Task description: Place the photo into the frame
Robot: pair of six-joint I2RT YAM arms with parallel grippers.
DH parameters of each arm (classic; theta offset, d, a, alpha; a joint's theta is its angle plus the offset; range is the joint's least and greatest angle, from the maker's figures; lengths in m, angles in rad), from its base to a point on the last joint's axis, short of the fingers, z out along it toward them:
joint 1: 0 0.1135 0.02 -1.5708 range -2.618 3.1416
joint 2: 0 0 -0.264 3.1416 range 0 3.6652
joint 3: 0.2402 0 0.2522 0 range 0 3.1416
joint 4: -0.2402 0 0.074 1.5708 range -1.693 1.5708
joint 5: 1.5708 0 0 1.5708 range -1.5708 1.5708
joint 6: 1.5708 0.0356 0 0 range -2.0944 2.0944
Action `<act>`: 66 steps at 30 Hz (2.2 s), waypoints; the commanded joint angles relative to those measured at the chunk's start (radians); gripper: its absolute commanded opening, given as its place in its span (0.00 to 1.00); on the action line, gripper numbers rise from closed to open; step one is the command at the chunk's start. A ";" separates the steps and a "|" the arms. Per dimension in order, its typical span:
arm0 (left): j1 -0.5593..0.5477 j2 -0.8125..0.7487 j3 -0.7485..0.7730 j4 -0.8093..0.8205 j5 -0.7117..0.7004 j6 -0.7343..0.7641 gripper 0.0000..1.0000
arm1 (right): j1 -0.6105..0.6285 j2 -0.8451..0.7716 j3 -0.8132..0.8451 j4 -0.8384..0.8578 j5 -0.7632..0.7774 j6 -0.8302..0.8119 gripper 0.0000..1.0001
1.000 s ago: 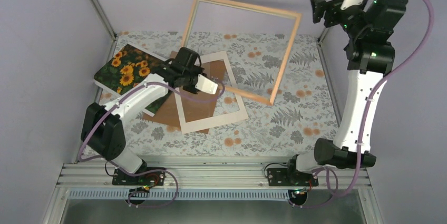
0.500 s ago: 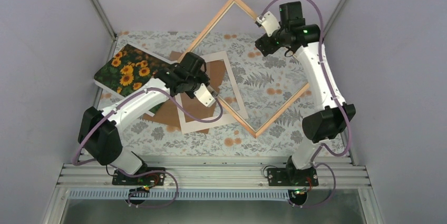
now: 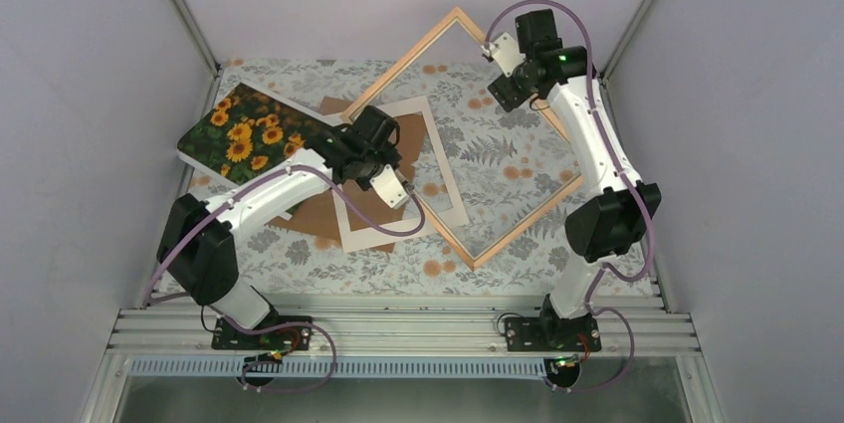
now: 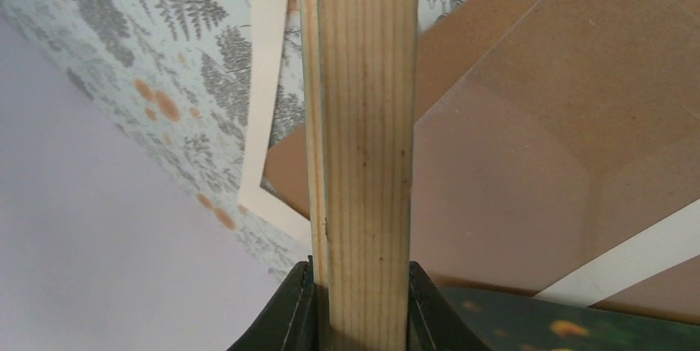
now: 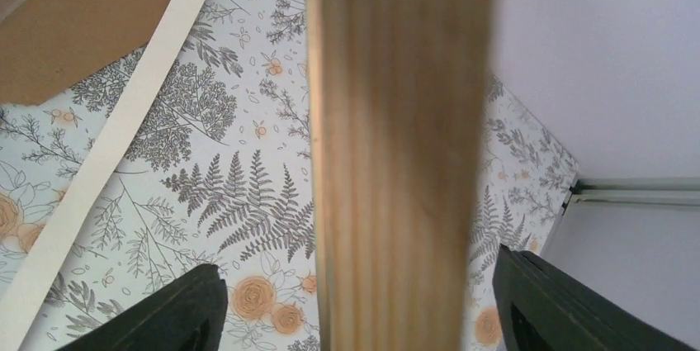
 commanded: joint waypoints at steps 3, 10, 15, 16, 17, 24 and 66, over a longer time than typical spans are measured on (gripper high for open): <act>-0.008 0.038 0.051 0.029 -0.009 -0.018 0.02 | 0.006 -0.011 -0.017 -0.007 0.027 -0.019 0.54; -0.010 0.074 0.089 0.035 -0.002 -0.056 0.05 | -0.037 -0.021 -0.101 0.031 -0.009 0.008 0.05; -0.010 0.064 0.077 0.038 0.021 -0.032 0.05 | -0.073 0.002 -0.099 0.012 -0.056 0.019 0.55; -0.010 0.063 0.074 0.040 0.023 -0.026 0.05 | -0.073 0.004 -0.105 0.019 -0.052 0.016 0.56; -0.010 0.063 0.075 0.041 0.026 -0.022 0.05 | -0.075 0.006 -0.107 0.024 -0.048 0.013 0.56; -0.010 0.075 0.089 0.041 0.022 -0.031 0.06 | -0.093 0.026 -0.108 0.043 -0.034 0.013 0.16; 0.383 0.181 -0.013 0.295 0.474 -1.205 1.00 | -0.634 0.161 -0.563 0.270 -0.351 0.320 0.51</act>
